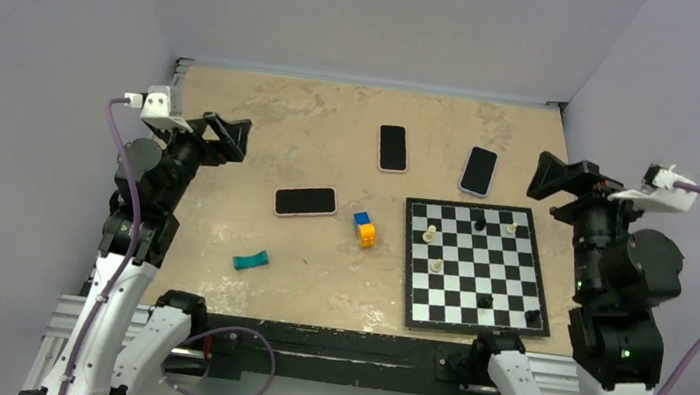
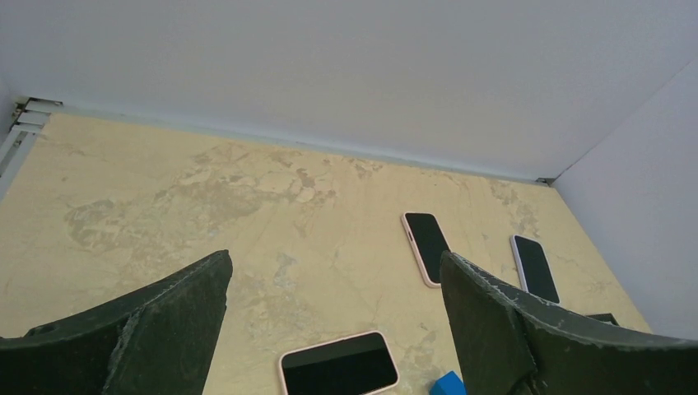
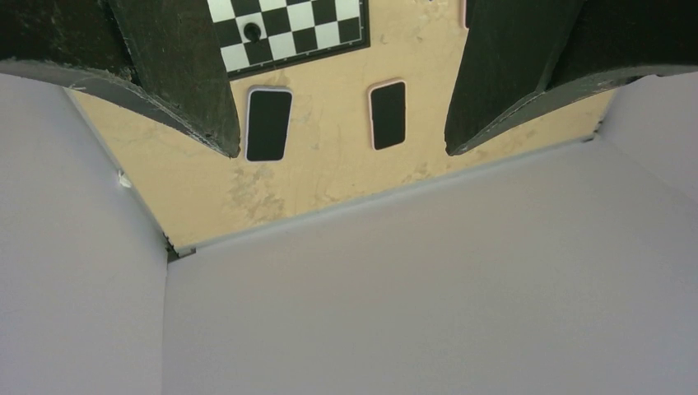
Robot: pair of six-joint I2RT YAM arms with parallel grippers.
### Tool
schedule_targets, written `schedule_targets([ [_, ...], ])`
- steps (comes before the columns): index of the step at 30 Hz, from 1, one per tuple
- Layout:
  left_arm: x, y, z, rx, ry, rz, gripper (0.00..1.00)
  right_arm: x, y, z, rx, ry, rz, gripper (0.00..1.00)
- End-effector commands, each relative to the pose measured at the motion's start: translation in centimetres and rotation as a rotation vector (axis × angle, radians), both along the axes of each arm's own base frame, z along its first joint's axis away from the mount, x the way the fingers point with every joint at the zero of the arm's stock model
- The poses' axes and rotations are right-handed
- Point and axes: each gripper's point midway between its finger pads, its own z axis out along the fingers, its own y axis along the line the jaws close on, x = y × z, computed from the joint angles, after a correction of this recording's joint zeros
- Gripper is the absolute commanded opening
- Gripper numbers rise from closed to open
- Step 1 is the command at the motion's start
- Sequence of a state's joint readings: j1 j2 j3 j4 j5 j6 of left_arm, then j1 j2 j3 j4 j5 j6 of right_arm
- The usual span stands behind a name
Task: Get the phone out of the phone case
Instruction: Pick up the phone at the center of the board.
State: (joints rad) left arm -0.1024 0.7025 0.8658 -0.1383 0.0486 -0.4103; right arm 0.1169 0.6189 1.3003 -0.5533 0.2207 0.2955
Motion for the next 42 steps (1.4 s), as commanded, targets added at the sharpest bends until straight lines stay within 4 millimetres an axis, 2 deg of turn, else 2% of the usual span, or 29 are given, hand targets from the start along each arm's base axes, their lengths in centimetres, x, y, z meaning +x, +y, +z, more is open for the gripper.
schedule_targets([
  [1,-0.3,-0.6,2.3,-0.027,-0.046,-0.036,1.00,4.9,0.7,-3.4,0.023,0.140,0.002,0.99],
  [6,0.1,-1.5,1.9,-0.046,-0.026,-0.078,1.00,10.7,1.8,-7.3,0.066,0.205,0.011,0.99],
  [11,0.6,-2.5,1.5,-0.068,0.011,-0.128,1.00,18.7,1.5,-15.6,0.075,0.447,-0.080,0.99],
  [14,0.8,-3.0,1.3,-0.082,0.025,-0.155,1.00,22.6,1.2,-20.1,0.097,0.585,-0.133,0.99],
  [18,0.9,-3.6,1.1,-0.093,0.036,-0.181,1.00,27.1,0.9,-25.7,0.095,0.744,-0.129,0.99],
  [19,0.9,-3.7,1.1,-0.098,0.037,-0.190,1.00,27.9,0.8,-27.6,0.078,0.786,-0.128,0.99],
  [20,0.9,-4.0,1.0,-0.103,0.039,-0.205,1.00,28.8,0.5,-28.2,0.061,0.805,-0.130,0.99],
  [21,0.9,-4.4,1.1,-0.111,0.040,-0.224,1.00,29.5,0.2,-30.2,0.035,0.856,-0.141,0.99],
  [22,0.9,-4.5,1.2,-0.114,0.041,-0.233,1.00,30.1,0.0,-31.0,0.018,0.877,-0.142,0.99],
  [25,0.9,-5.0,1.1,-0.129,0.048,-0.257,1.00,31.3,0.1,-33.6,-0.012,0.953,-0.104,0.99],
  [31,0.8,-5.6,1.2,-0.148,0.049,-0.289,1.00,31.8,-1.0,-38.3,-0.052,1.098,-0.112,0.99],
  [37,0.8,-5.9,1.3,-0.156,0.042,-0.310,1.00,31.5,-1.9,-39.9,-0.065,1.130,-0.147,0.99],
  [42,0.8,-6.0,1.1,-0.162,0.047,-0.315,1.00,30.4,-2.4,-41.6,-0.066,1.186,-0.146,0.98],
])
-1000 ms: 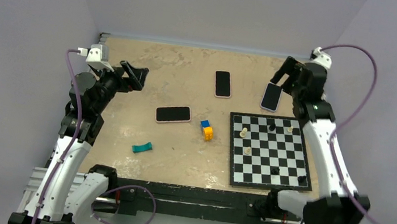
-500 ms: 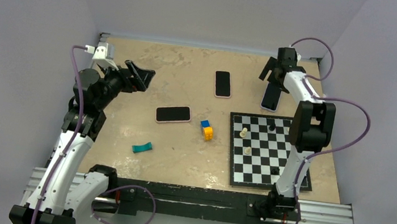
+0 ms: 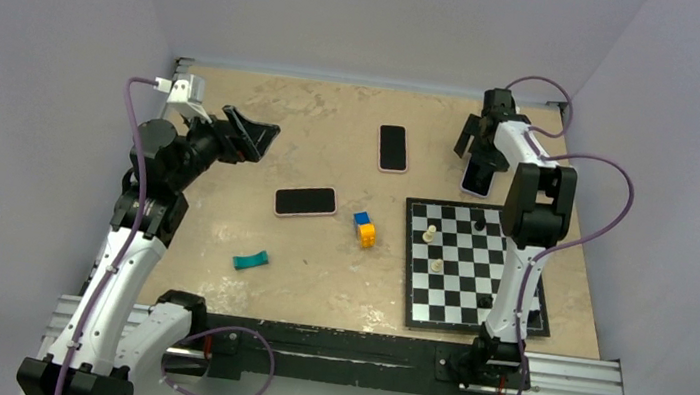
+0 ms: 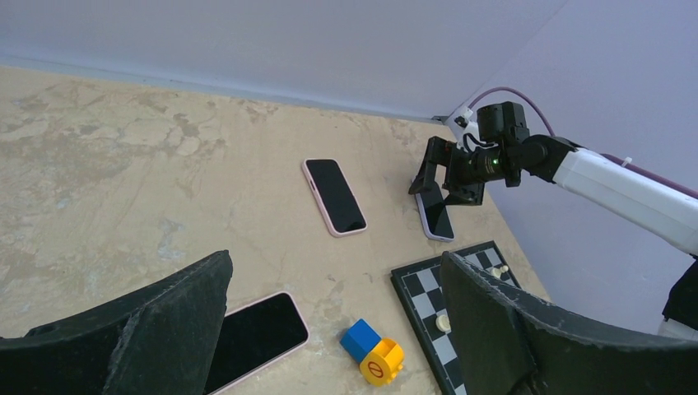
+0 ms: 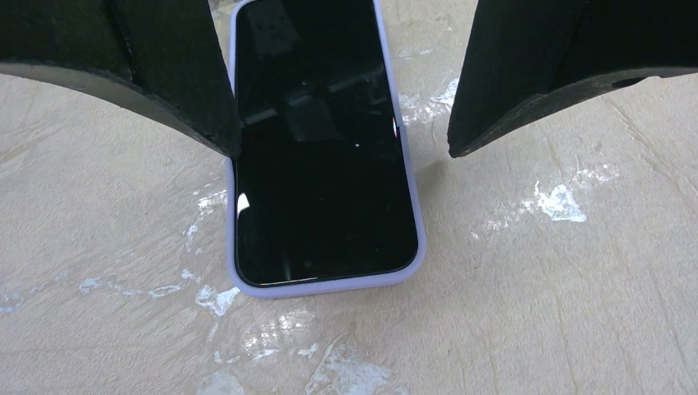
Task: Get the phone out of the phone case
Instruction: Pick up the phone at the center of the board.
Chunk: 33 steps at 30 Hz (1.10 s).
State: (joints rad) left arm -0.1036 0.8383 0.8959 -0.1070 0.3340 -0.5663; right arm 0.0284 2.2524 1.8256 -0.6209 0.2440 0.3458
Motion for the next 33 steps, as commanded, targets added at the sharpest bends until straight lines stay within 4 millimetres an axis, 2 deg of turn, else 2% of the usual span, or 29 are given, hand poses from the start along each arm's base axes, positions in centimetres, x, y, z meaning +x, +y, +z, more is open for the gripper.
schedule_targets([
  [1,-0.2,-0.5,2.5,-0.029,-0.070,-0.026,1.00,-0.7,-1.2,0.1,-0.020,0.023,-0.006,0.98],
  [5,-0.2,-0.5,2.5,-0.030,-0.071,-0.025,1.00,-1.2,-1.3,0.1,-0.032,0.018,0.014,0.98],
  [16,0.1,-0.7,2.2,-0.034,-0.060,-0.034,1.00,-1.8,-2.8,2.4,-0.144,-0.024,0.073,0.99],
  [26,0.3,-1.1,1.9,-0.043,-0.049,-0.057,1.00,-2.8,-2.3,0.0,-0.106,0.004,0.102,0.99],
  [28,0.2,-1.1,2.0,-0.044,-0.051,-0.057,1.00,-2.9,-1.1,-1.1,-0.036,0.020,0.132,0.98],
  [30,0.2,-1.1,1.9,-0.045,-0.050,-0.056,1.00,-3.0,-0.9,-2.3,0.070,0.039,0.134,0.96],
  [33,0.3,-1.1,1.7,-0.047,-0.040,-0.052,1.00,-3.5,-1.3,-3.5,0.091,0.083,0.123,0.88],
])
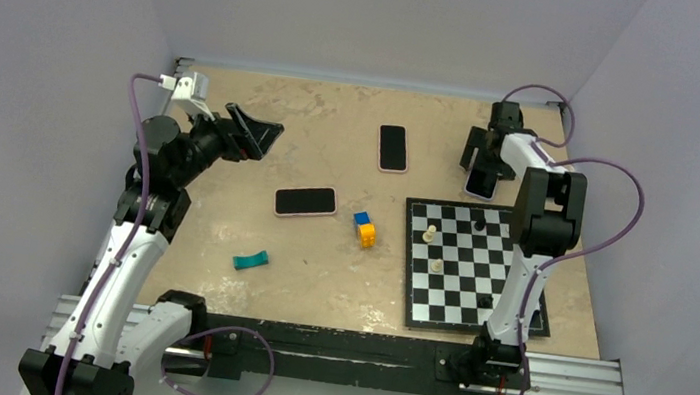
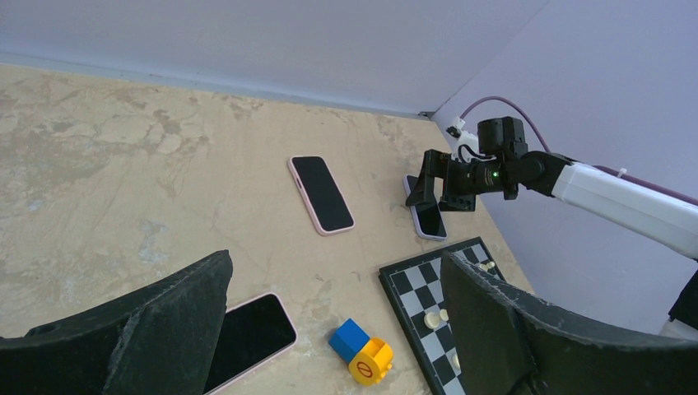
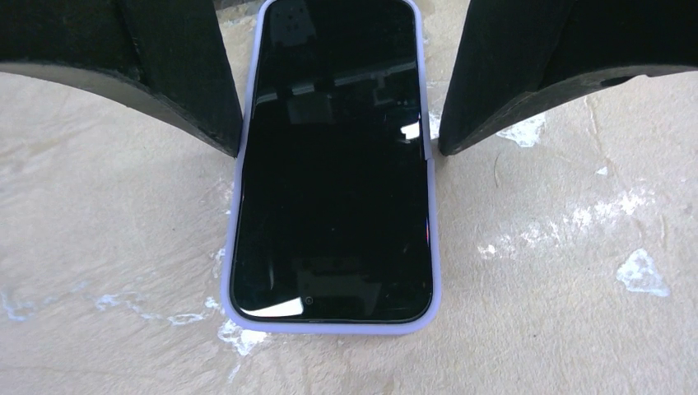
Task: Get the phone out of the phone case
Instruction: Pick up the phone at the center of the board.
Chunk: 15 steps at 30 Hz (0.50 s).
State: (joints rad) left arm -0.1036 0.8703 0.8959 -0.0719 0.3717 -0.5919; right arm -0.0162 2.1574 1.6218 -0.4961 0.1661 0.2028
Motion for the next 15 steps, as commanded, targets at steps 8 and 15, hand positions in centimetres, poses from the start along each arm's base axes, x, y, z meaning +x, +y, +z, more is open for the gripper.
schedule_targets([
  [8,0.3,-1.2,0.8,-0.029,-0.008,-0.047,0.98,-0.9,0.4,-3.2,0.097,0.110,0.040,0.48],
  [15,0.1,-2.2,0.5,-0.002,0.002,-0.073,0.98,2.5,0.5,7.2,0.088,-0.240,0.056,0.00],
])
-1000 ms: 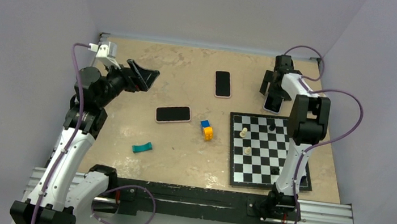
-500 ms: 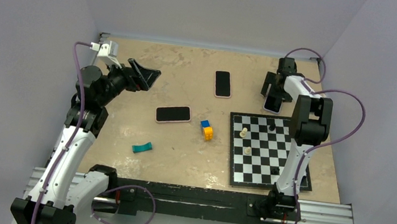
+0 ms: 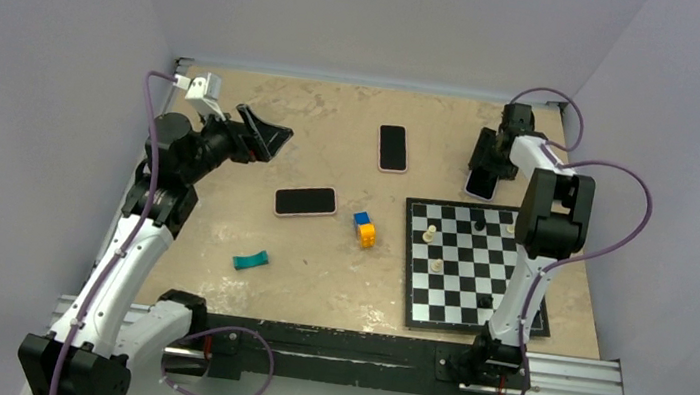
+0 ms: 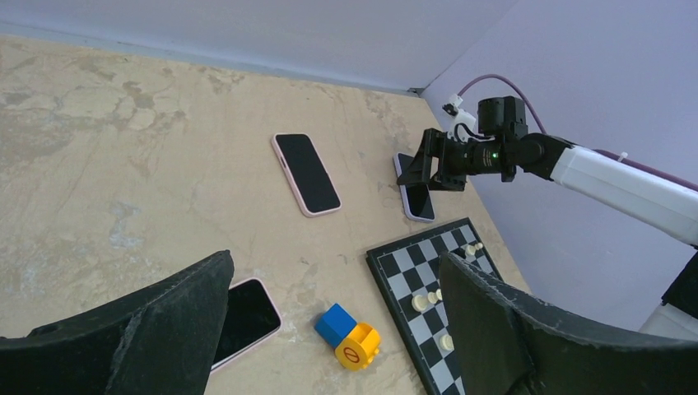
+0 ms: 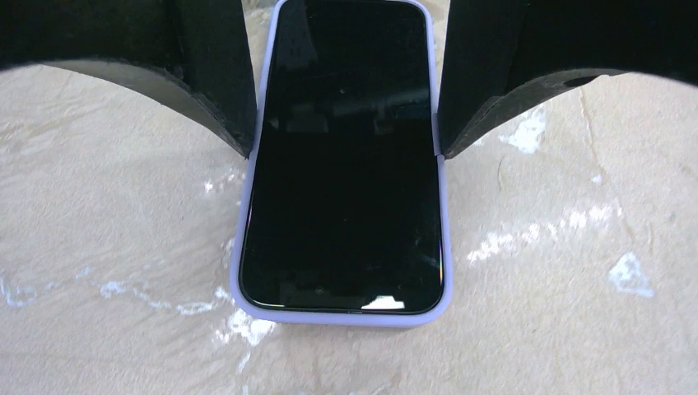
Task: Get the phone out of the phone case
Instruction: Pick up the phone at the center of the board.
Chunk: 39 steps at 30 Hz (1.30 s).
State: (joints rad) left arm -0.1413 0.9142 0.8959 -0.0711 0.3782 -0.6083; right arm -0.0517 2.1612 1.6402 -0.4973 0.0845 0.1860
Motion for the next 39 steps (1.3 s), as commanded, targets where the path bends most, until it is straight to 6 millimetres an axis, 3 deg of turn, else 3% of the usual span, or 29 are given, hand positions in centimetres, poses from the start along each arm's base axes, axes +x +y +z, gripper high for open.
schedule_targets([
  [1,-0.2,-1.1,1.6,0.007,-0.043,-0.041,0.97,2.3,1.0,8.6,0.036,-0.287,0.012,0.00],
  [4,-0.3,-1.9,1.3,0.019,-0.031,-0.070,0.97,3.2,1.5,12.3,0.079,-0.435,-0.009,0.00],
  [7,-0.5,-2.5,0.9,0.042,-0.023,-0.087,0.96,3.6,2.1,14.7,0.130,-0.519,-0.019,0.00],
  [11,-0.8,-3.3,0.5,0.075,-0.021,-0.112,0.96,2.5,4.9,19.0,0.276,-0.671,0.032,0.00],
  [14,-1.2,-4.9,0.4,0.083,-0.023,-0.189,0.92,0.2,8.9,21.6,0.457,-0.701,0.069,0.00],
  [19,-2.8,-10.0,-1.0,0.057,0.028,-0.417,0.84,-6.3,19.5,23.5,0.729,-0.621,0.075,0.00],
  [22,-3.9,-12.8,-2.6,0.050,0.086,-0.520,0.87,-9.6,24.5,24.0,0.874,-0.585,0.058,0.00],
  [26,-4.9,-14.4,-4.0,0.095,0.108,-0.551,0.90,-12.6,29.0,25.1,0.973,-0.567,0.071,0.00],
  [29,-4.7,-14.3,-4.9,0.142,0.122,-0.509,0.85,-14.1,30.5,26.3,1.001,-0.584,0.075,0.00],
  [39,-3.9,-13.5,-5.8,0.195,0.154,-0.440,0.51,-18.6,33.8,28.3,1.086,-0.570,0.066,0.00],
])
